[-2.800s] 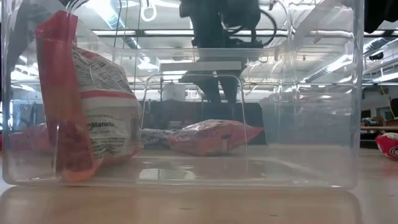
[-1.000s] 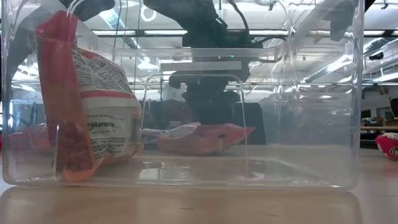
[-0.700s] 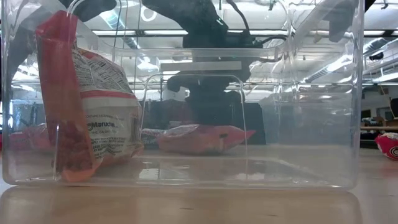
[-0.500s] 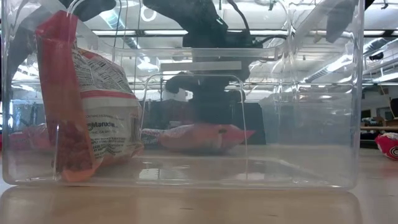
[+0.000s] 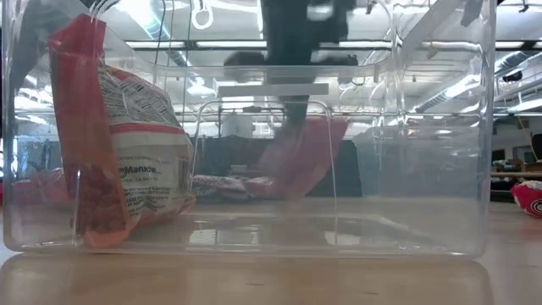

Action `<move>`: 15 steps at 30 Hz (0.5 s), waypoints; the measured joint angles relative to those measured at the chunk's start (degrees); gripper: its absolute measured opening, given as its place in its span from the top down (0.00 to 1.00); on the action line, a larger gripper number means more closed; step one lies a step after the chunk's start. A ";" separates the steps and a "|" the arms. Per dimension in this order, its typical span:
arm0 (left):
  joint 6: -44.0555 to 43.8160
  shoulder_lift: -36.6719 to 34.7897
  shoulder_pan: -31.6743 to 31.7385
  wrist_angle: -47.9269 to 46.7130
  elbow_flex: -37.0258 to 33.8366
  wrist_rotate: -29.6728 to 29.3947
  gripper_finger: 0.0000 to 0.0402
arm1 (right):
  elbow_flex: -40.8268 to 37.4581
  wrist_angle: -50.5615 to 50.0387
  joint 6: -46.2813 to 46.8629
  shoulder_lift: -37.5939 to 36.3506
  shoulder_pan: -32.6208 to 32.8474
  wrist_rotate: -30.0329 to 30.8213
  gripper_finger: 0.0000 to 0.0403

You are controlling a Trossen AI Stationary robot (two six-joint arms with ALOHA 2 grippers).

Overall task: Sort Maruchan noodles
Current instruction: Put the orange noodle pack into the bottom left transparent bin

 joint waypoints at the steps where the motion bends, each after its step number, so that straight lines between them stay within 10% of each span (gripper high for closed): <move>1: -0.05 -0.61 -0.91 -0.25 1.26 -1.75 0.99 | 0.00 -1.20 1.35 -0.18 0.62 0.41 0.66; 15: -3.69 -10.93 -16.56 -1.36 7.52 -9.81 1.00 | -8.04 -0.59 14.47 -0.22 6.17 -1.06 0.66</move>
